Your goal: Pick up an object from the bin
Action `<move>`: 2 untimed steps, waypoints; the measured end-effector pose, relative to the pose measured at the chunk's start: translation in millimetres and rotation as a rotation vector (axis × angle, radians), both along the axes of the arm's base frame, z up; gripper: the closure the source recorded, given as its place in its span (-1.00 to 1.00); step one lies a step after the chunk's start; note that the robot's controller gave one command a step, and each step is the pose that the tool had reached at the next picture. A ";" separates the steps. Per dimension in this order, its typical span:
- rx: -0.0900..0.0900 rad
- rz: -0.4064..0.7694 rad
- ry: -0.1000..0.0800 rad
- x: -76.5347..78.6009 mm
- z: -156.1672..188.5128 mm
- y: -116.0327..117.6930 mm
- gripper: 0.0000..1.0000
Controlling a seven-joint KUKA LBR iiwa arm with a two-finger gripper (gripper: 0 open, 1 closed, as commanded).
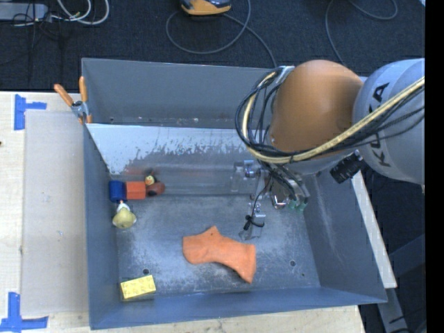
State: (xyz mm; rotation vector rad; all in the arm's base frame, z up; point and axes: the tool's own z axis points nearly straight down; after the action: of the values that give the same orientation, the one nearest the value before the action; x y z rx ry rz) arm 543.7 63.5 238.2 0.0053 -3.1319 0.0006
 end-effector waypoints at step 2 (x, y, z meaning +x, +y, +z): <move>0.001 0.063 -0.012 -20.9 -22.5 -1.6 -1.00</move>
Offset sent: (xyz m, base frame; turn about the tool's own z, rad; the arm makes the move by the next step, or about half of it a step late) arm -0.0731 -0.0066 -0.0866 -0.2027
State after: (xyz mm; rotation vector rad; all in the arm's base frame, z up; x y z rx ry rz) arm 522.9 61.9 215.7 0.1049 -3.1421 -0.0008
